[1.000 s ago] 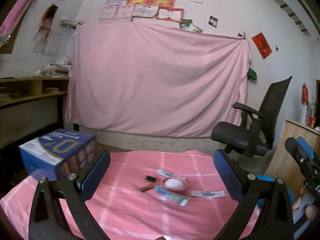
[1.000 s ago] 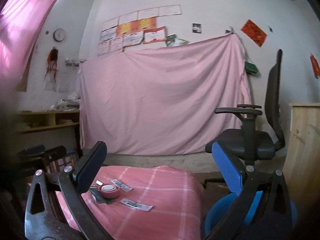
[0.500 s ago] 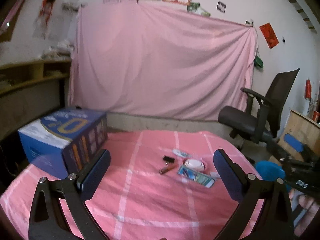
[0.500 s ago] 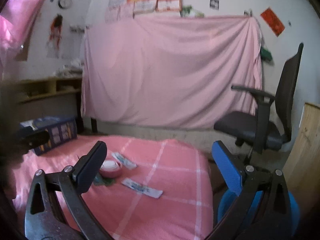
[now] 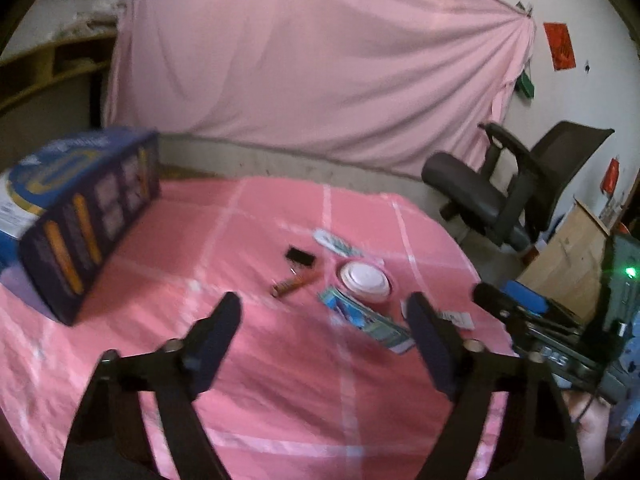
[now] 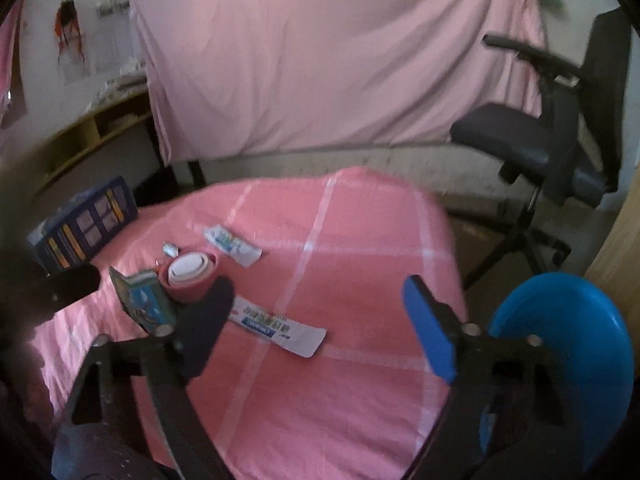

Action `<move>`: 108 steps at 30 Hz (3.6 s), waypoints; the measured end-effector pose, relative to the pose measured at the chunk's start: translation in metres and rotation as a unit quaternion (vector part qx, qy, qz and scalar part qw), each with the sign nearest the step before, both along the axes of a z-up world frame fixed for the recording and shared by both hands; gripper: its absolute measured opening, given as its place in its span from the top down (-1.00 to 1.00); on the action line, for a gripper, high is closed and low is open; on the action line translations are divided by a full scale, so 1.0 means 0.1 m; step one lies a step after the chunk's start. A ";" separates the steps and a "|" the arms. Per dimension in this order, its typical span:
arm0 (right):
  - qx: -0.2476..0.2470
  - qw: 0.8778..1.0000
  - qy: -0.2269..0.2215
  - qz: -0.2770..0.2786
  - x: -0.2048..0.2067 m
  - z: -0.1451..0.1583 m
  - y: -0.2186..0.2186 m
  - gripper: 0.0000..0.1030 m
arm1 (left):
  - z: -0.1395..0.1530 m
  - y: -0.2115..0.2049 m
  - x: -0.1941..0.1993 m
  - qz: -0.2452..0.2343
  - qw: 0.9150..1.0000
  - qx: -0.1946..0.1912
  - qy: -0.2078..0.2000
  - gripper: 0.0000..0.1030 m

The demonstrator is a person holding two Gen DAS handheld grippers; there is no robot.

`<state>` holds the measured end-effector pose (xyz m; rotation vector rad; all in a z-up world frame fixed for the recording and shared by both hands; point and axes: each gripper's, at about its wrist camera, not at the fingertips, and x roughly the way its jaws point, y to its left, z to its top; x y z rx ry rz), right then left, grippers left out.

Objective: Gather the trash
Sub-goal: 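Grasp the green card packet with the left tool while the right tool grasps the white sachet, then lift the green packet and white sachet and carry both over the bucket, then open both tools to drop the packet and sachet into the bucket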

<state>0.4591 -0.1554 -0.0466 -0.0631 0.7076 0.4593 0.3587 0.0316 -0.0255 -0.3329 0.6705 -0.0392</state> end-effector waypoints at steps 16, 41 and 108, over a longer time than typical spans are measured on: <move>-0.001 0.992 0.098 0.082 0.11 -0.26 0.19 -0.75 | -0.18 0.07 0.13 0.009 0.995 -0.037 0.096 0.63; -0.040 0.996 0.000 0.082 -0.58 0.00 0.21 0.08 | 0.23 -0.13 -0.47 0.010 0.999 0.044 -0.004 1.00; 0.120 0.953 -0.091 -0.263 -0.96 0.08 -2.48 0.05 | 0.14 -3.00 0.49 -0.247 0.967 0.054 -0.022 0.86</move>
